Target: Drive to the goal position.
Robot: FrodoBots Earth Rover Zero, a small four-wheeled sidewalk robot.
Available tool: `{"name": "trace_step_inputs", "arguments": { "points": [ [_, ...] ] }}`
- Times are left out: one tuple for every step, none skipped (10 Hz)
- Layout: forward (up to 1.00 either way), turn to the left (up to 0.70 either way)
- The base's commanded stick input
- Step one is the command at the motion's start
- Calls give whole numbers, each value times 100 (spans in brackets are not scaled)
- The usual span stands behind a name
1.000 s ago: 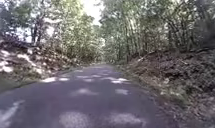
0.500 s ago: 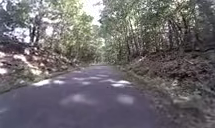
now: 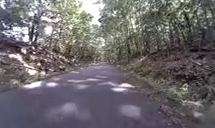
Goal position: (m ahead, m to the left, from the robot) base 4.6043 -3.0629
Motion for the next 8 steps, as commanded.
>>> {"name": "trace_step_inputs", "arguments": {
  "points": [
    [70,0],
    [70,0],
    [70,0],
    [70,0],
    [70,0],
    [70,0],
    [70,0],
    [70,0]
  ]
}}
